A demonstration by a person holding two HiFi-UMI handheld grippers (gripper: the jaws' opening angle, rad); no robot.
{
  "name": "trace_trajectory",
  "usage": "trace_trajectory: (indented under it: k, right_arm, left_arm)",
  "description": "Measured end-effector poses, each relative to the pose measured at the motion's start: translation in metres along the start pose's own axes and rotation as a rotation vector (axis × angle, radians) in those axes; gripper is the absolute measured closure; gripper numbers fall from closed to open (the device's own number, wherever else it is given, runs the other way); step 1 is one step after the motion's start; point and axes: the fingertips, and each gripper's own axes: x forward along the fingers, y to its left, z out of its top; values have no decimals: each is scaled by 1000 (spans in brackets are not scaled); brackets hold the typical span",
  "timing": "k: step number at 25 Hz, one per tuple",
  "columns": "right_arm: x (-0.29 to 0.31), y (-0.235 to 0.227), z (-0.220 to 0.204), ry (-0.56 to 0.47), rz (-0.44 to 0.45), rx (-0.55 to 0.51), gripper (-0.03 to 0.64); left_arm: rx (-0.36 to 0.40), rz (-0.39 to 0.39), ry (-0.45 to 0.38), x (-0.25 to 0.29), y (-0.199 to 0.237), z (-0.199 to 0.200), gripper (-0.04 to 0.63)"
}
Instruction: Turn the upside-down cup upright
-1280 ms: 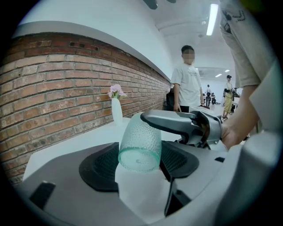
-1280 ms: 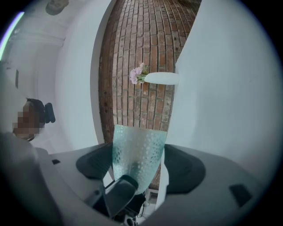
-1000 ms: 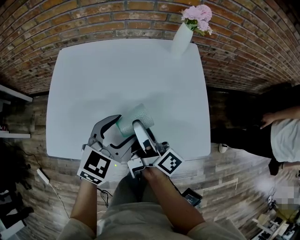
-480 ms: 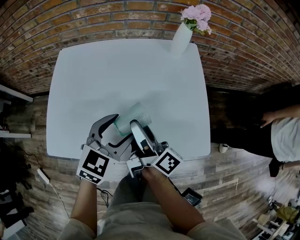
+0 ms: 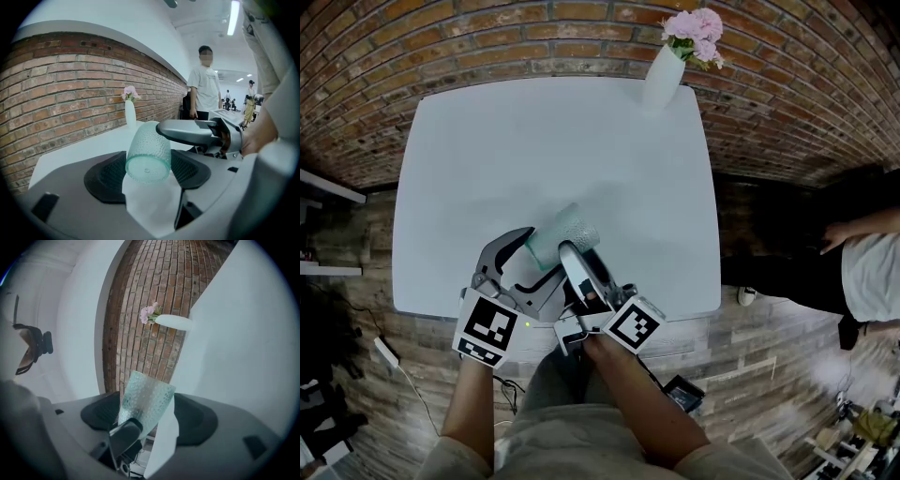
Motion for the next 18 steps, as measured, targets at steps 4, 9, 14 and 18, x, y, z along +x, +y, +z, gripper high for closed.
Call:
trace_trajectory:
  k: [4, 9, 14, 18]
  right_arm:
    - [-1, 0, 0, 1, -11, -8, 267]
    - [0, -1, 2, -7, -23, 11, 268]
    - [-2, -4, 1, 8, -66, 3, 268]
    - [-4, -7, 0, 16, -83, 2, 268]
  left_arm:
    - [-10, 4, 5, 0, 3, -1, 297]
    - [0, 6, 14, -1, 3, 0, 298]
    - [0, 13, 25, -1, 5, -2, 298]
    - [0, 18, 30, -1, 6, -2, 299]
